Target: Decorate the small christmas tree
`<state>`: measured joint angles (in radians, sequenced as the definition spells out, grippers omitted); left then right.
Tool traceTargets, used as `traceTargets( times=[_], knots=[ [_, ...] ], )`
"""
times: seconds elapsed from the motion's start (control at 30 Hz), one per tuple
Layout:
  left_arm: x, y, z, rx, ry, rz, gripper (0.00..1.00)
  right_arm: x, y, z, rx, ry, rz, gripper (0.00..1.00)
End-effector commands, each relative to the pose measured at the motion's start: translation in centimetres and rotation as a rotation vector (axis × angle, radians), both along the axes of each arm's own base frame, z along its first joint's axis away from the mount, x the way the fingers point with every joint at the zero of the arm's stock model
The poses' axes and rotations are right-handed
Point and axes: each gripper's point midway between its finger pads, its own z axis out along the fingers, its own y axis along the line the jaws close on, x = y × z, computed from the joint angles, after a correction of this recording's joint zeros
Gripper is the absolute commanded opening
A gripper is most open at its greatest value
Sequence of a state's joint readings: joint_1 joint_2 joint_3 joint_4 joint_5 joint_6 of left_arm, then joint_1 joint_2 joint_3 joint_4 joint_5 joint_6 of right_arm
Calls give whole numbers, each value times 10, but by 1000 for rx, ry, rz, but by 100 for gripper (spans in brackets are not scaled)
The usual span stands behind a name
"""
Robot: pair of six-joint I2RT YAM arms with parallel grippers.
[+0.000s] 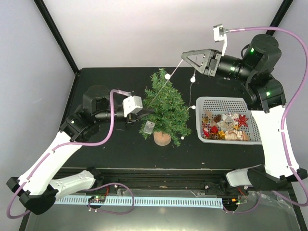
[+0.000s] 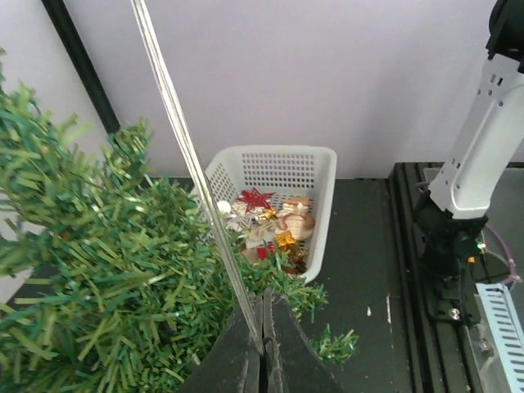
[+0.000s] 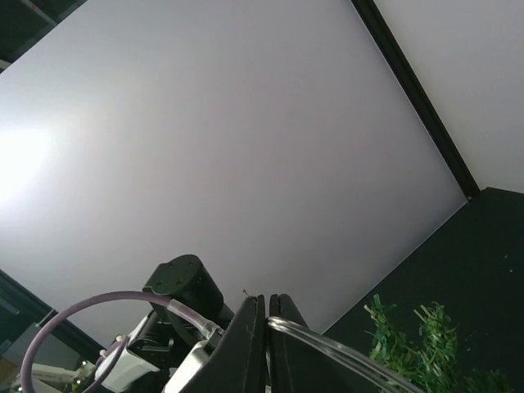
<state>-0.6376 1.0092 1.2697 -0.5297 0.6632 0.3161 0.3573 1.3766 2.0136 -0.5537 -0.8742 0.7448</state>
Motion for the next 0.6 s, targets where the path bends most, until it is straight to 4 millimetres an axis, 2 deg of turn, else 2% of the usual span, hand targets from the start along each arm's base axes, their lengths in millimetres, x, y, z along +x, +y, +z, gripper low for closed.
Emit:
traceTargets(
  times=[0.0,0.17,0.33,0.47,0.57],
  knots=[
    [-14,0,-38,54,155,-60,2,-4,-22,40,72,-186,-126,5],
    [-7,-5,-55,65,174,-63,2,2,-20,21,53,-165,-136,5],
    [-4,-8,-61,62,171,-59,2,11,-20,9,26,-151,-160,5],
    [-5,-5,-54,64,147,-55,2,14,-22,7,14,-157,-183,5],
    [-13,1,-40,82,87,-67,2,12,-26,0,-4,-155,-210,5]
  ],
)
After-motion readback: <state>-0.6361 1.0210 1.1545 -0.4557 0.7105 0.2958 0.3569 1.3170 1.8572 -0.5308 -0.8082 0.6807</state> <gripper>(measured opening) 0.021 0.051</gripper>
